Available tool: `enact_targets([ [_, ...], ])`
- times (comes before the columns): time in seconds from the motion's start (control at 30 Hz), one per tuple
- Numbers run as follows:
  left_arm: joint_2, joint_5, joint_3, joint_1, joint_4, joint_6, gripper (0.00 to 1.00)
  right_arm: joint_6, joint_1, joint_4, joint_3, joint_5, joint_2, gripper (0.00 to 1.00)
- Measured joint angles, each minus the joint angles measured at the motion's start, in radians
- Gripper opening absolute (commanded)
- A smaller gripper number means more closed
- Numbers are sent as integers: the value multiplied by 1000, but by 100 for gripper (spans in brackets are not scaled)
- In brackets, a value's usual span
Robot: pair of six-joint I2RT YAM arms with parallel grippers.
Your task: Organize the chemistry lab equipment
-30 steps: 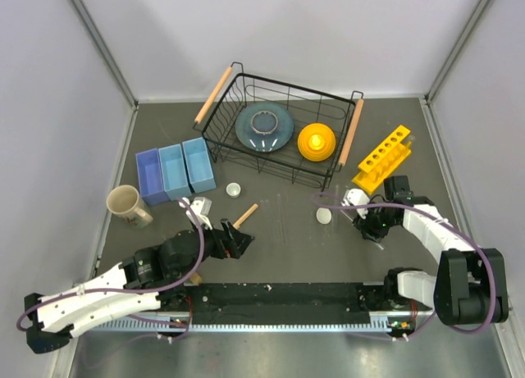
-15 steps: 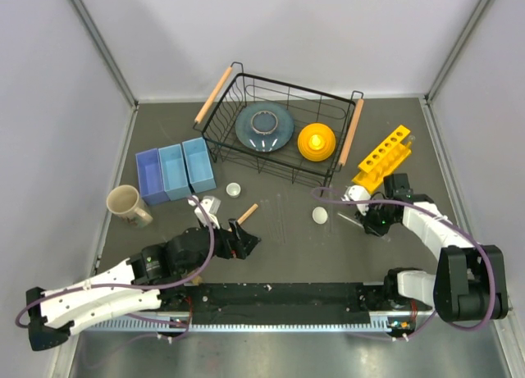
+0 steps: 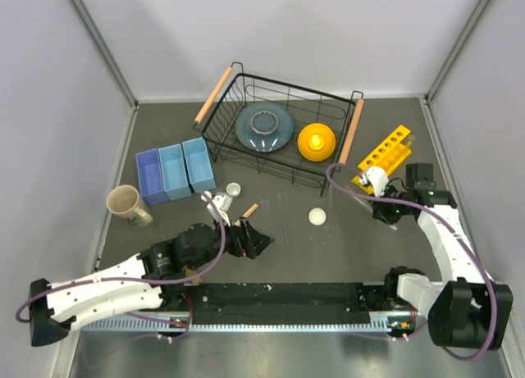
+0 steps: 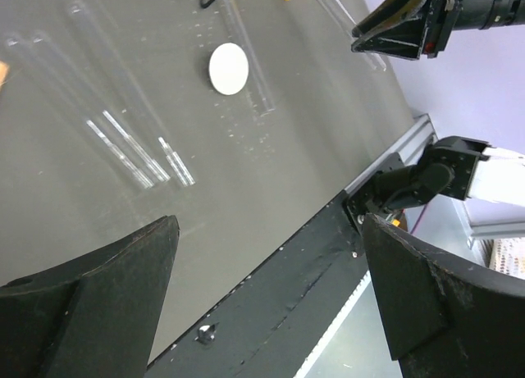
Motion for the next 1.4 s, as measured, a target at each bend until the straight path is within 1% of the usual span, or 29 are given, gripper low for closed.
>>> enact_targets([
  [0.13, 60, 51, 4, 0, 106, 39, 99, 39, -69, -63, 43, -68, -61, 17],
  [0.23, 132, 90, 40, 0, 175, 81, 99, 80, -117, -103, 92, -124, -97, 17],
  [0.4, 317, 151, 185, 0, 290, 147, 99, 198, -128, -132, 192, -244, -143, 17],
  [0.5, 462, 184, 309, 0, 372, 167, 98, 289, -128, -130, 252, -319, -144, 17],
  [0.67, 680, 203, 449, 0, 517, 130, 93, 444, -131, -124, 327, -423, -135, 17],
  [0.7, 725, 203, 473, 0, 536, 113, 92, 476, -134, -119, 340, -444, -132, 17],
  [0.87, 917, 213, 584, 0, 599, 29, 91, 635, -140, -76, 364, -531, -126, 18],
  [0.93, 984, 218, 633, 0, 614, -8, 88, 688, -140, -61, 364, -558, -123, 18],
  [1.0, 1012, 221, 654, 0, 621, -26, 83, 745, -140, -39, 364, -583, -121, 18],
  [1.03, 1028, 221, 669, 0, 624, -42, 79, 764, -140, -29, 364, -592, -121, 18],
  [1.1, 1059, 221, 701, 0, 631, -61, 76, 811, -141, -8, 363, -611, -121, 18],
  [1.33, 1116, 221, 779, 0, 623, -95, 62, 914, -141, 56, 328, -649, -123, 18],
  [1.37, 1125, 221, 792, 0, 615, -95, 57, 925, -141, 60, 320, -650, -123, 18],
  [1.4, 1132, 222, 804, 0, 604, -95, 55, 934, -141, 64, 311, -651, -123, 18],
])
